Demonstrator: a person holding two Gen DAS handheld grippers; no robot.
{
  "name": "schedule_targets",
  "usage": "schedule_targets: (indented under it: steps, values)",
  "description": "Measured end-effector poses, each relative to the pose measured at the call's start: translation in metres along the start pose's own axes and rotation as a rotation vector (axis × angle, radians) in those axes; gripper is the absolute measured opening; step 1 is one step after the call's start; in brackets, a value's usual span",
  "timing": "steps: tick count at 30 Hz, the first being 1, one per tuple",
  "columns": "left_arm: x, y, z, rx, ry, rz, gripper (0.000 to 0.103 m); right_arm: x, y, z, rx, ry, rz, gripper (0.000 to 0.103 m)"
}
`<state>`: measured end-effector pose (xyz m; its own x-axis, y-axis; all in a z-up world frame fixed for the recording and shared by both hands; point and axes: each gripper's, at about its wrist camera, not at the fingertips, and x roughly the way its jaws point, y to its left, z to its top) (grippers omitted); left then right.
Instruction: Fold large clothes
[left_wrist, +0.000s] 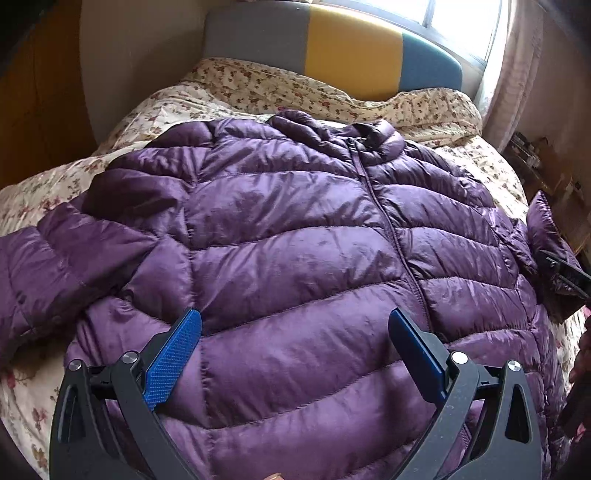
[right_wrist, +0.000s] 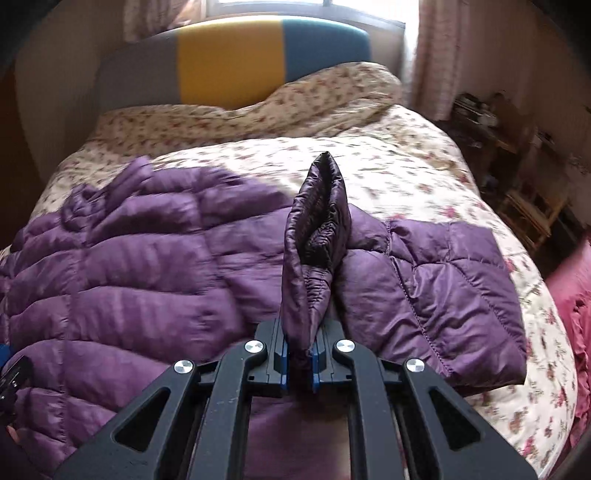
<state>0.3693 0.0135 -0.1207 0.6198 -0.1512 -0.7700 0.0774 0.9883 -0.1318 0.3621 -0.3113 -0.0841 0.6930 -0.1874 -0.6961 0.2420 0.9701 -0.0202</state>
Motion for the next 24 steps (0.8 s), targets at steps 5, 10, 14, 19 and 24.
schedule_targets:
  steps: [5, 10, 14, 19, 24]
  values:
    - [-0.005, 0.013, 0.000, -0.032, -0.004, -0.025, 0.100, 0.003, 0.038, -0.002, -0.034, 0.010, 0.055, 0.008]
    - [-0.014, 0.026, -0.001, -0.058, -0.023, -0.038, 0.100, 0.004, 0.070, -0.001, -0.078, 0.013, 0.105, 0.008]
    - [-0.018, 0.035, 0.000, -0.068, -0.031, -0.034, 0.100, 0.006, 0.091, 0.001, -0.100, 0.021, 0.146, 0.008]
    - [-0.020, 0.046, 0.000, -0.077, -0.033, -0.025, 0.098, 0.006, 0.121, -0.001, -0.160, 0.028, 0.191, 0.008]
    - [-0.018, 0.057, 0.006, -0.086, -0.034, -0.030, 0.097, 0.005, 0.156, -0.004, -0.252, 0.033, 0.226, 0.008]
